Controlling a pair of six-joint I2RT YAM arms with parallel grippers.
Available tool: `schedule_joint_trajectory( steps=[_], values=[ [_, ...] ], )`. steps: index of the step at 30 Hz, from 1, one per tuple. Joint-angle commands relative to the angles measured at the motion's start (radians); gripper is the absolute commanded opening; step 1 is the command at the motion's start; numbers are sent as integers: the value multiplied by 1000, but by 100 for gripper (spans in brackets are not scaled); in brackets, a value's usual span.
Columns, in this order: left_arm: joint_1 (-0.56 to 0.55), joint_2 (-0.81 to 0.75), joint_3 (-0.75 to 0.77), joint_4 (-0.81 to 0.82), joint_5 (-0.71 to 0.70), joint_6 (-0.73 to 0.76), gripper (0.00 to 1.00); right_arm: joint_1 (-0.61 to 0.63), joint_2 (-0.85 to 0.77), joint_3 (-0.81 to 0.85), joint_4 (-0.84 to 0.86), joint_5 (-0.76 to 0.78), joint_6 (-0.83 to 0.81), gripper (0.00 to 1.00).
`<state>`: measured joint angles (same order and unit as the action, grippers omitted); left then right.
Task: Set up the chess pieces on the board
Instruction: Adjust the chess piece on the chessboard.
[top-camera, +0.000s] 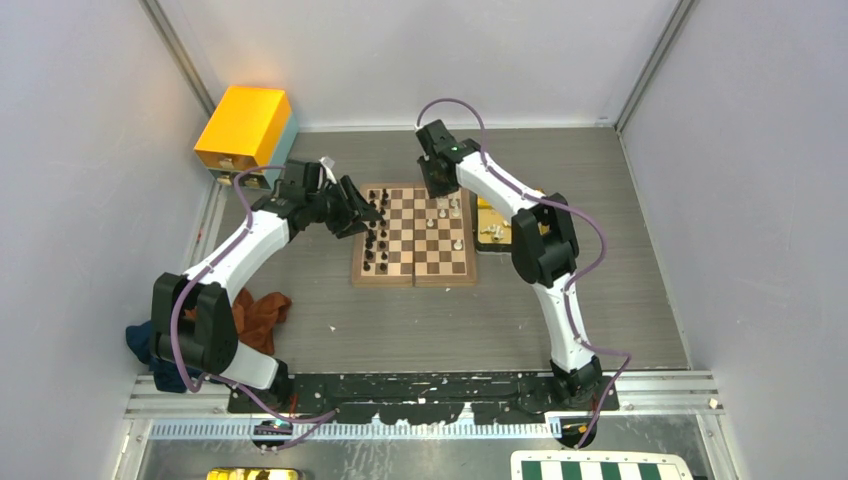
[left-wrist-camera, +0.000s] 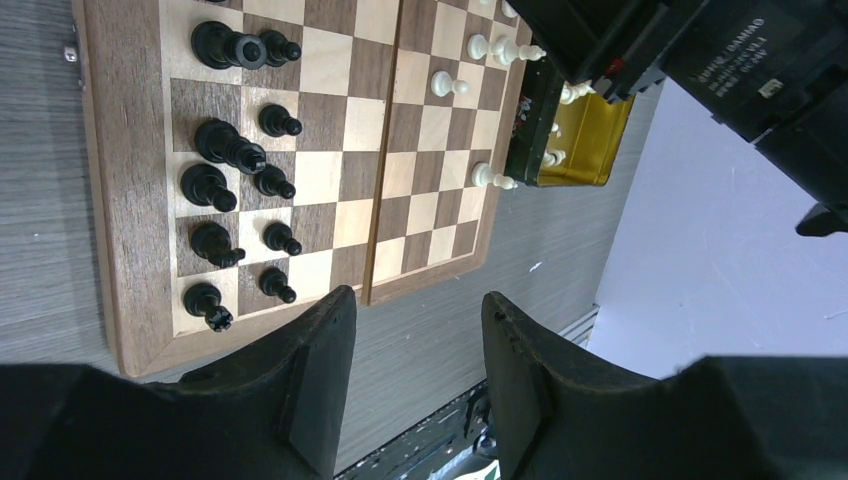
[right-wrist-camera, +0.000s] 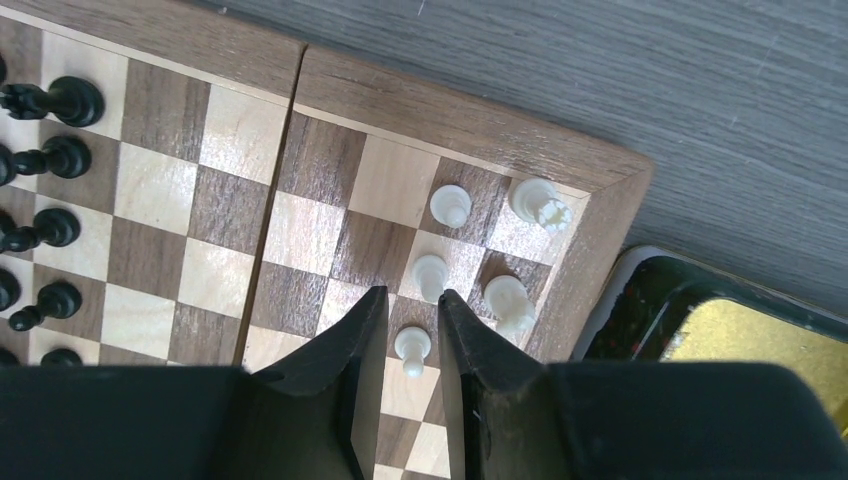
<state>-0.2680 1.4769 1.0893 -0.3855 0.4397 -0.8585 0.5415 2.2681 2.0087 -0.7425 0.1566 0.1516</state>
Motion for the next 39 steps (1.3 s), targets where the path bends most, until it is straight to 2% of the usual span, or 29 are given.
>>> schedule_joint_trajectory(
  steps=[1, 6, 14, 23, 39],
  values=[
    [6, -27, -8, 33, 21, 4, 50, 6, -108, 41, 8, 31, -15, 31],
    [6, -34, -12, 31, 21, 4, 50, 5, -119, 47, 12, 60, -27, 32],
    [6, -45, -20, 25, 18, 5, 50, -12, -69, 98, 4, 136, -51, 43],
    [6, -50, -25, 21, 23, 9, 50, -47, -5, 138, 2, 157, -36, 43],
    [6, -38, -20, 28, 33, 6, 50, -75, 78, 203, -8, 86, -23, 42]
  ],
)
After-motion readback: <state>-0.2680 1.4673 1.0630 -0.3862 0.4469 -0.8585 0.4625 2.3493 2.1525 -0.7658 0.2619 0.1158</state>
